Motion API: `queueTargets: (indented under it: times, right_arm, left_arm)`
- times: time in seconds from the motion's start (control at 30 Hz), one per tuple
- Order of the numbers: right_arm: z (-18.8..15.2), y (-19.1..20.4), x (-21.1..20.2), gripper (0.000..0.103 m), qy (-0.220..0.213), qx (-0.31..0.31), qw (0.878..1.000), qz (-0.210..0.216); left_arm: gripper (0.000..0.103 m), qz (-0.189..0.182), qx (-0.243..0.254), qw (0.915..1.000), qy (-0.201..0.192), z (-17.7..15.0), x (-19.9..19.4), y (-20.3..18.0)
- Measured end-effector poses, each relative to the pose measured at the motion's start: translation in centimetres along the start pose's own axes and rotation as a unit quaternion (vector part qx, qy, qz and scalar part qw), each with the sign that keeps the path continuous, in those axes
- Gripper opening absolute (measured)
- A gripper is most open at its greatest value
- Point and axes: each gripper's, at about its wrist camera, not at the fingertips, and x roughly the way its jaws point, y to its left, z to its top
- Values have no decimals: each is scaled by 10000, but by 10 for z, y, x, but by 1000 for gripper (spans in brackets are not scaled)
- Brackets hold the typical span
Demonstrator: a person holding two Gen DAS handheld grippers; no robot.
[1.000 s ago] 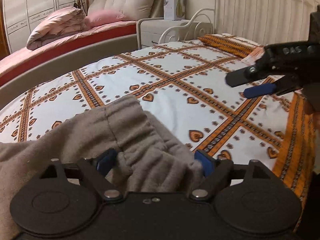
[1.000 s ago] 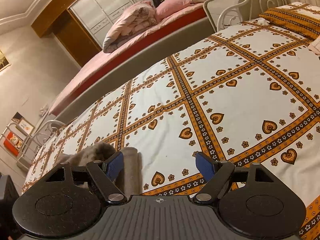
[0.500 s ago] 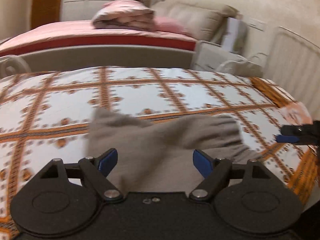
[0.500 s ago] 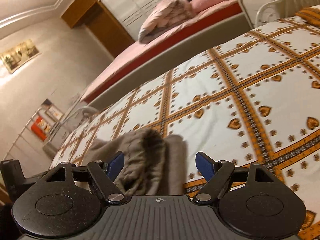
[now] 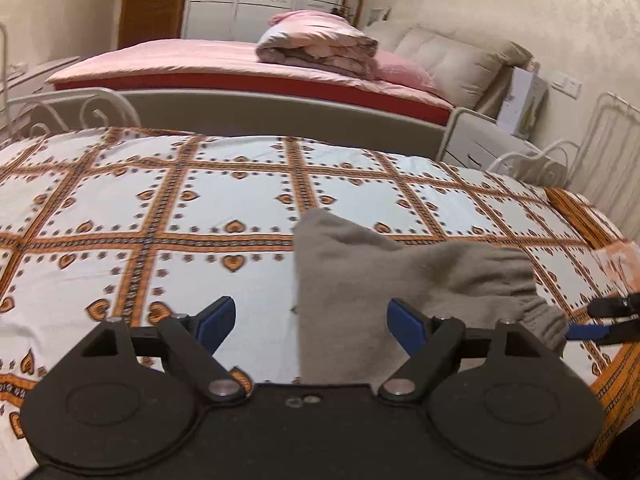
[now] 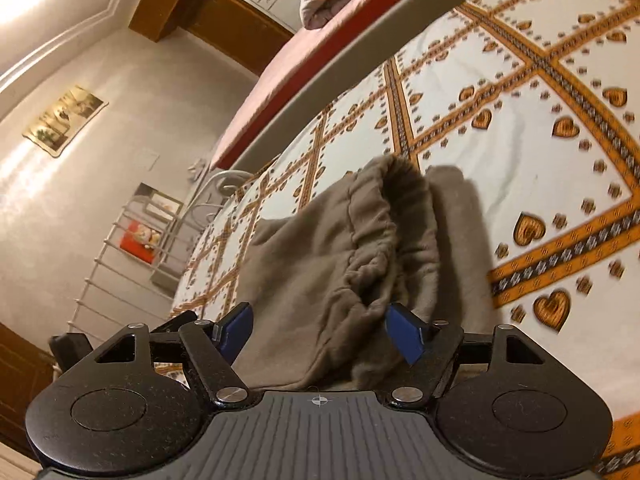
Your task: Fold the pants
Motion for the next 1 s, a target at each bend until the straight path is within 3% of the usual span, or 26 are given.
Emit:
queueTargets:
  times: [0.13,0.23,0.3,0.4,0.43,0.53,0.63,0.77,0.93,1.0]
  right_arm:
    - [2,-8,17,74,177,342,9993,27]
    - [4,-17,38,57,317,593,9977,-93]
    - [8,-23,50,28,361,701,9967,-190]
    - [12,-16,55,24,244,423,9982,-334]
    - [14,-10,48,22,51,346,9993,-130]
    - [18,-1,20,21,-371,190,9987,276]
    - [16,-30,25,21,-143,510,9973,-506]
    - [15,-49,20,22,-77,867,9955,-378]
    - [13,-50,1,46,-86,985,9949,-196]
    - [14,-50,2,47,-42,985,9948,-268]
  left_arm:
    - [76,83,-208,9997,10,0,2,13]
    - [76,97,-260,9996,25,1,3,17]
    - [76,93,-264,9996,30,1,3,18]
    - [76,90,-284,9996,38,1,4,19]
    - [76,91,-303,9995,28,1,3,19]
    - [76,48,-331,9994,16,1,3,20]
    - [76,21,-334,9994,29,2,5,19]
    - [76,15,-375,9993,63,1,6,19]
    - [76,33,-299,9994,142,0,10,19]
    - [76,48,-363,9992,146,0,10,21]
